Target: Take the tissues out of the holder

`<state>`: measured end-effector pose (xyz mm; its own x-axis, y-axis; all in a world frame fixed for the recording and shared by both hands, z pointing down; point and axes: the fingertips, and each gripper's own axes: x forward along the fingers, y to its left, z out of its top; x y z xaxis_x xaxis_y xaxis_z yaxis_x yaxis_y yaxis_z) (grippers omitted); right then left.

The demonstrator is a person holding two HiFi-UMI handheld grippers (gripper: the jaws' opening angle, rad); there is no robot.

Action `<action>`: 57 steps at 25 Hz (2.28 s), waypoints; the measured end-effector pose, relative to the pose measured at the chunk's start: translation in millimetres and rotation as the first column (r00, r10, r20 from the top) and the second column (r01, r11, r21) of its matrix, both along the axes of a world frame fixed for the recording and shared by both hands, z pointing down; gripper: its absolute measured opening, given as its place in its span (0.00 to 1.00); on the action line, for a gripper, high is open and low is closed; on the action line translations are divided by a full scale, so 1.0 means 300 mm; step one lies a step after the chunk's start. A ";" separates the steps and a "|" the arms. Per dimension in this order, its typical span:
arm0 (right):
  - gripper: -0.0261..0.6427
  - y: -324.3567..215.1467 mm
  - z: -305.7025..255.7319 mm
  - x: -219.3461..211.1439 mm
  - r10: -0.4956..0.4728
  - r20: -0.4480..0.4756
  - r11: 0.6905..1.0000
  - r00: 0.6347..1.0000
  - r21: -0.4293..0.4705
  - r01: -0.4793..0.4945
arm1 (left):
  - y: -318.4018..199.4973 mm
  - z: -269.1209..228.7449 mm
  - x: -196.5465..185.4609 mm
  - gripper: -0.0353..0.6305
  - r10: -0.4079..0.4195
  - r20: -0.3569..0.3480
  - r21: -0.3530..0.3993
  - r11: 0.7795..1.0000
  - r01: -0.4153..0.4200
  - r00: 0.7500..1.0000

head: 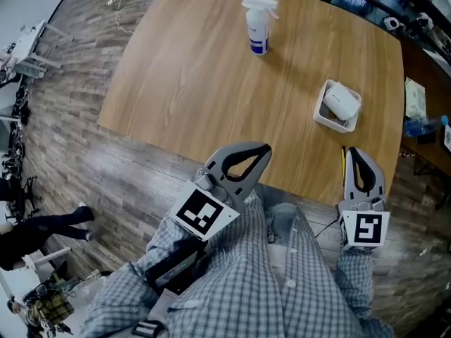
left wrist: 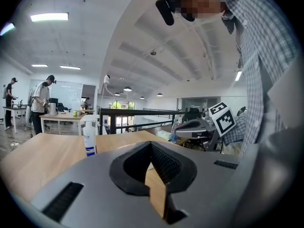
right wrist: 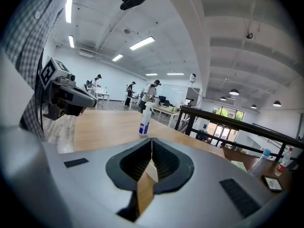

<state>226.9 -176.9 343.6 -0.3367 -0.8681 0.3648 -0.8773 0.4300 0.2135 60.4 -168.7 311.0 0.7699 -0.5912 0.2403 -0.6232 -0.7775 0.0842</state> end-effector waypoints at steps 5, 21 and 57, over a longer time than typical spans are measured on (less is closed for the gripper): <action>0.06 -0.035 0.025 0.031 0.016 -0.092 0.999 0.996 -0.042 -0.020 | -0.020 0.011 0.021 0.06 0.012 -0.005 -0.017 1.000 -0.012 1.000; 0.15 -0.186 0.161 0.070 0.012 -0.159 0.984 0.987 -0.176 -0.040 | -0.163 0.055 0.120 0.06 0.122 -0.003 -0.064 0.990 -0.122 0.993; 0.50 -0.427 0.470 0.191 -0.099 -0.324 0.916 0.941 -0.400 -0.042 | -0.327 0.210 0.029 0.06 0.083 0.024 -0.204 0.976 -0.076 0.996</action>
